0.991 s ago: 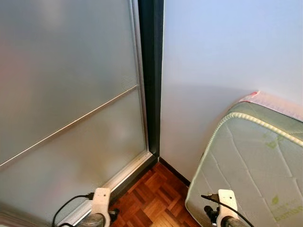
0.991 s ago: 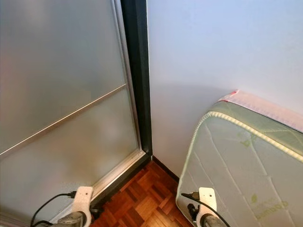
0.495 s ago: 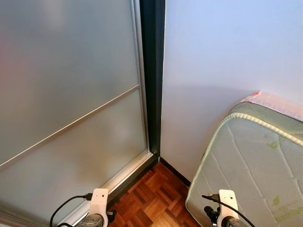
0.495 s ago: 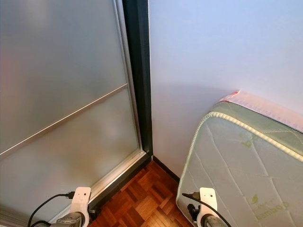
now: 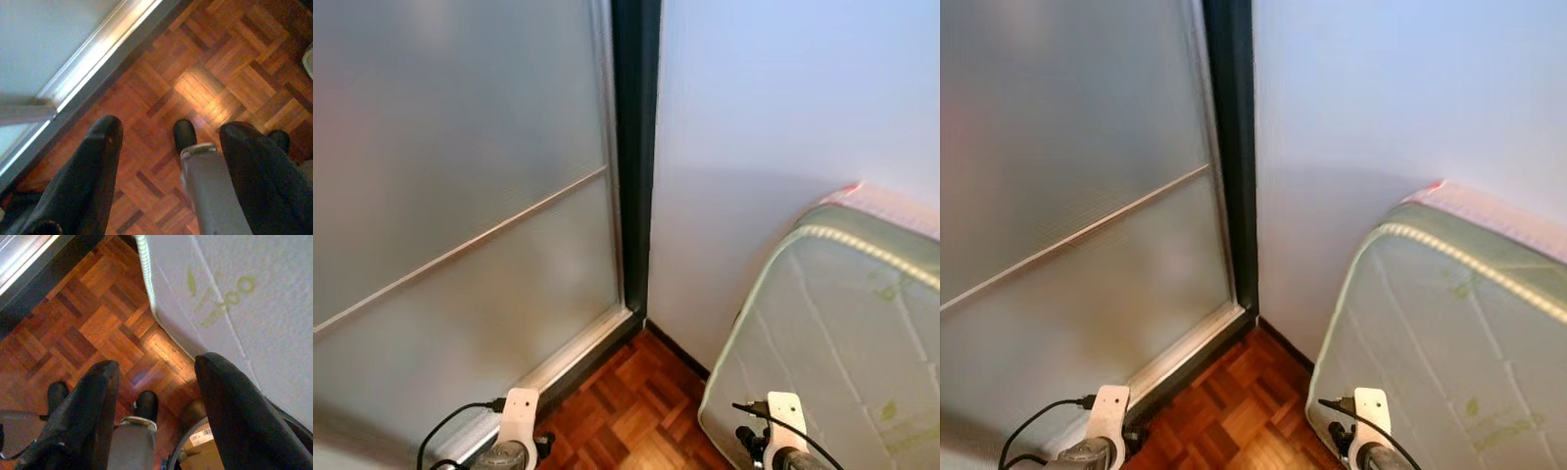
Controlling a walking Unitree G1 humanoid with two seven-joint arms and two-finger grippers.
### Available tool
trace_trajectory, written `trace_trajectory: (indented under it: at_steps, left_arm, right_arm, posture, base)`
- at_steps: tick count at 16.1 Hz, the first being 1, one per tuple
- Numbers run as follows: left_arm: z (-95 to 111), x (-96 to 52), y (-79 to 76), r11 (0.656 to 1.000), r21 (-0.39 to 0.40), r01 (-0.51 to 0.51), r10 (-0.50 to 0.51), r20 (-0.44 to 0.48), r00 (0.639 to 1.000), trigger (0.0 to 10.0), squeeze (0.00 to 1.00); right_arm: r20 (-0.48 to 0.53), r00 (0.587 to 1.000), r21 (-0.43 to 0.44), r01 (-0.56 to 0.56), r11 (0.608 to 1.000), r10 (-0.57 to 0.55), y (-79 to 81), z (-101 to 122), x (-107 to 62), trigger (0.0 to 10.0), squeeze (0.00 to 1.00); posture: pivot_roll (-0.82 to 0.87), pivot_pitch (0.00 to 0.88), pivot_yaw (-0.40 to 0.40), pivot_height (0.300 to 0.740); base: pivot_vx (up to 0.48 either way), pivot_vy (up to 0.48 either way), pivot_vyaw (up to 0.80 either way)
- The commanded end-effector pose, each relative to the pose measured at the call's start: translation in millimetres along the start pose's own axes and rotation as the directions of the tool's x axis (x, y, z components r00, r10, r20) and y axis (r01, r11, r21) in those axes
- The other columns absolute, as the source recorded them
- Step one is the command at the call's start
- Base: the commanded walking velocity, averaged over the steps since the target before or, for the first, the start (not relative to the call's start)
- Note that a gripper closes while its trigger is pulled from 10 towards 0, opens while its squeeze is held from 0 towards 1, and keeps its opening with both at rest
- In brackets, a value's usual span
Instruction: Clean up the room
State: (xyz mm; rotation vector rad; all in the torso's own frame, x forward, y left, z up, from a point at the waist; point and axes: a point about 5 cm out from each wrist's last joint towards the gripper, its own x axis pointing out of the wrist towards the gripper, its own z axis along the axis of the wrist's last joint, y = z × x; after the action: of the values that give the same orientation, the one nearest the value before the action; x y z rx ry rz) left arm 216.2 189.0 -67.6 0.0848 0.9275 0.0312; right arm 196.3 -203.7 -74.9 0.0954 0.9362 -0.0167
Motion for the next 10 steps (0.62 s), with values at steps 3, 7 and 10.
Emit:
trace_trajectory:
  at_steps: [3,7,10]
  left_arm:
    - [-8.6,-1.0,2.8,1.0,0.001,-0.004,0.004,-0.035,0.999,10.0,0.0]
    - [-9.4,-1.3,5.0,1.0,0.001,-0.008,0.008,-0.036,0.999,10.0,0.0]
    - [-9.8,-1.4,5.8,1.0,-0.001,-0.01,0.009,-0.036,0.999,10.0,0.0]
  right_arm:
    - [-0.019,1.0,-0.007,-0.01,1.0,0.01,0.5,-3.6,-0.4,10.0,0.0]
    - [-0.013,1.0,-0.001,-0.011,1.0,0.011,0.2,-2.8,-0.4,10.0,0.0]
    - [-0.008,1.0,0.013,-0.01,1.0,0.01,-0.3,-2.3,-0.4,10.0,0.0]
  posture:
    - [-0.02,0.0,0.019,0.74]
    - [-0.02,0.0,0.019,0.74]
    - [-0.02,0.0,0.021,0.74]
  base:
    - [-0.305,0.0,0.0]
    - [-0.311,0.0,0.0]
    - [-0.315,0.0,0.0]
